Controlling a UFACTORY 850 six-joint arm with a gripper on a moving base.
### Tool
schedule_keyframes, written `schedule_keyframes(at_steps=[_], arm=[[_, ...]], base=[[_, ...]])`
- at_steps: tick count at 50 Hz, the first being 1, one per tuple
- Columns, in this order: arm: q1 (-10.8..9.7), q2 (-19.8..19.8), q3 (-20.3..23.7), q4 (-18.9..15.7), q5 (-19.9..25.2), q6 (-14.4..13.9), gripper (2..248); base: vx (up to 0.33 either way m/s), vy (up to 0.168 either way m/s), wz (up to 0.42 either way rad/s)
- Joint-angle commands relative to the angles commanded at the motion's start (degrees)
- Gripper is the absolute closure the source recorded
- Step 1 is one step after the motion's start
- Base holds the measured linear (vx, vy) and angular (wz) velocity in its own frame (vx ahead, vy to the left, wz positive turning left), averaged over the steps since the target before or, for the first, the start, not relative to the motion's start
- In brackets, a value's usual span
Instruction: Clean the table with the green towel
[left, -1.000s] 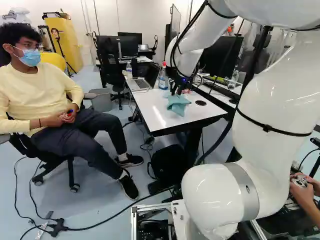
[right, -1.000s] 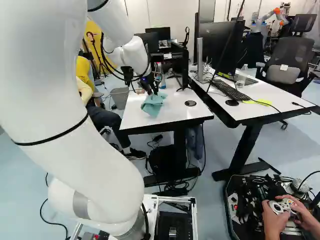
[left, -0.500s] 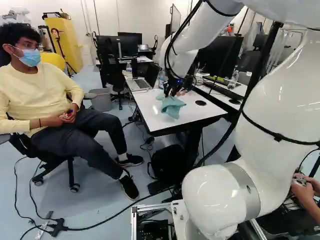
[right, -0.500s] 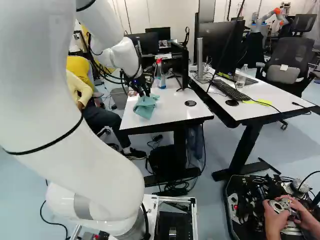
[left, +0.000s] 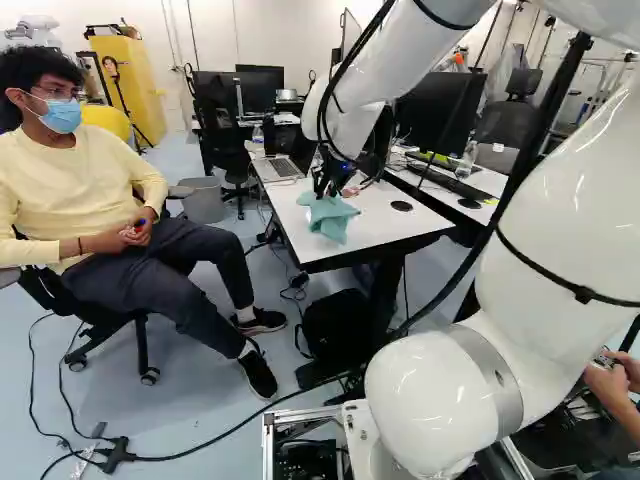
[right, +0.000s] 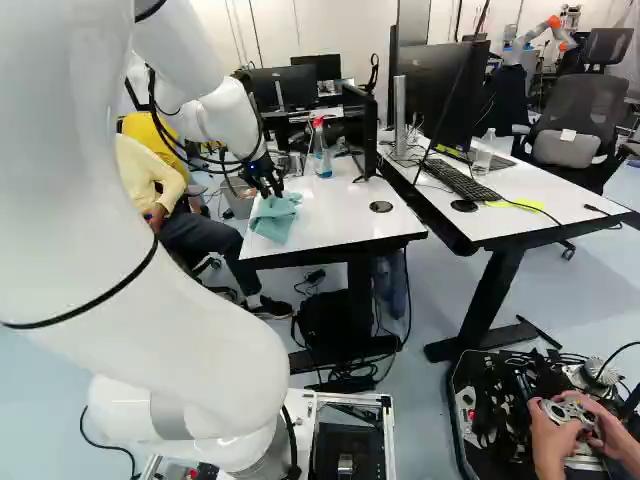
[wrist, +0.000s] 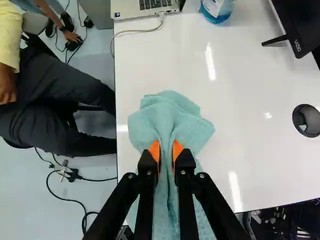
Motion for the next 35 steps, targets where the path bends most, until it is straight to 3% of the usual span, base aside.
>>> schedule_keyframes(at_steps=[17, 33, 34, 35], arm=[[3.7, 1.7, 1.7, 0.0, 0.0, 0.0, 200], [4.4, 1.9, 1.8, 0.0, 0.0, 0.0, 200], [4.4, 1.9, 1.8, 0.0, 0.0, 0.0, 176], [4.4, 1.9, 1.8, 0.0, 0.0, 0.0, 176]], base=[[0.0, 0.0, 0.0], [0.0, 0.0, 0.0], [0.0, 0.0, 0.0], [0.0, 0.0, 0.0]])
